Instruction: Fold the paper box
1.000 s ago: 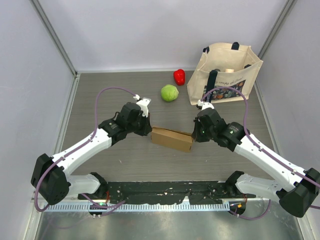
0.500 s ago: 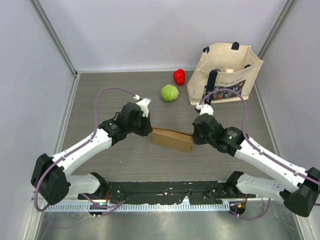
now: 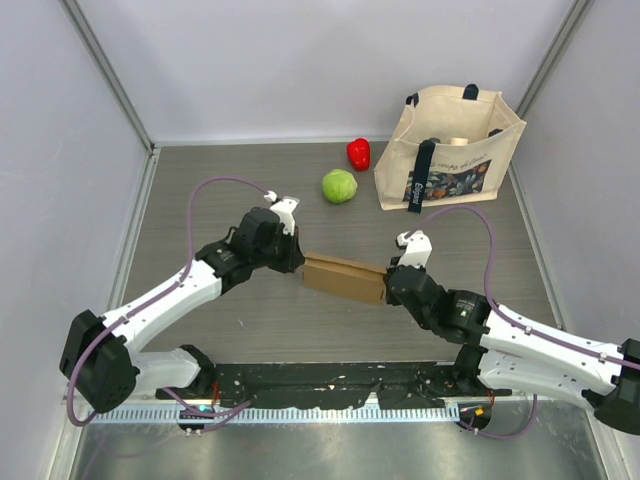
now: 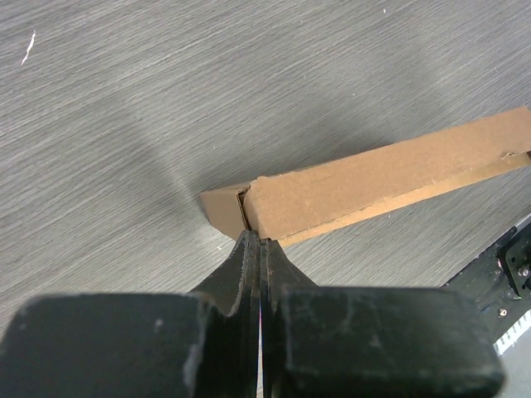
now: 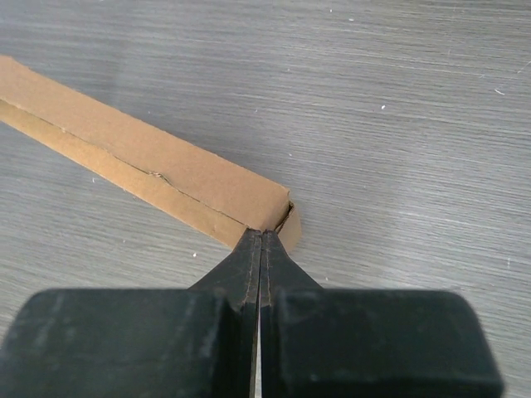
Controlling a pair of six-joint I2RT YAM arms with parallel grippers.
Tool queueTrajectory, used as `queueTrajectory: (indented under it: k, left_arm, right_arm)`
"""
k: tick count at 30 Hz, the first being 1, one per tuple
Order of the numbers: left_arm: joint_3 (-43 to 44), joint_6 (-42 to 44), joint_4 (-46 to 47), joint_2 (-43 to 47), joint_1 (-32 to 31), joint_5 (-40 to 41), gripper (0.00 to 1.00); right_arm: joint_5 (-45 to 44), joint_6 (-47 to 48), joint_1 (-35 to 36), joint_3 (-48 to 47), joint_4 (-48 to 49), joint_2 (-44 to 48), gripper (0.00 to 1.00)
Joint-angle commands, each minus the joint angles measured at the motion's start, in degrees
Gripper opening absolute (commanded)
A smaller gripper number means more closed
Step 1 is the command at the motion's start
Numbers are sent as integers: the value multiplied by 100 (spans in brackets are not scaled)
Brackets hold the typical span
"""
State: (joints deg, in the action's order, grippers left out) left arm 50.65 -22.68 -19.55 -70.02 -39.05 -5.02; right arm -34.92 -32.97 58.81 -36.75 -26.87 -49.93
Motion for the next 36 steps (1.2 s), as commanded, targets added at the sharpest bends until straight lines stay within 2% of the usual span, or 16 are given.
queueTrajectory:
  k: [1, 2, 5, 9, 15, 17, 18, 21, 23, 28, 31, 36]
  left_arm:
    - [-205, -131, -295, 76, -24, 36, 0]
    - [-214, -158, -304, 85, -24, 62, 0]
    - [-258, -220, -312, 216, -24, 80, 9]
    - [-188, -290, -505, 392, -24, -130, 33]
    - [392, -412, -1050, 753, 81, -719, 51]
    - [681, -631, -1086, 718, 273, -1141, 62]
    - [744, -1042, -973, 692, 388, -1255, 68]
    - [893, -2025, -753, 350, 1038, -1712, 66]
    - [1042, -2170, -699, 78, 1311, -1792, 66]
    - [1167, -2083, -612, -539, 1321, -1950, 62]
    - [1053, -2021, -445, -618, 1321, -2073, 53]
    - [867, -2030, -277, -680, 1330, -2110, 52]
  right_arm:
    - [-68, -298, 26, 432, 33, -69, 1]
    - [-68, -350, 26, 389, -45, -61, 1]
    - [-94, -359, 26, 336, -160, 79, 1]
    - [-42, -394, 34, 239, -309, 177, 2]
    - [-6, -262, 26, 239, -248, 168, 1]
    - [37, -175, 26, 248, -152, 186, 1]
    - [107, -140, 26, 239, -108, 186, 1]
    - [143, -34, 26, 256, -29, 203, 1]
    - [152, 18, 26, 239, -37, 203, 1]
    - [143, 54, 26, 195, -81, 238, 1]
    - [195, 45, 26, 212, -55, 238, 1]
    - [231, 45, 26, 204, -29, 168, 1]
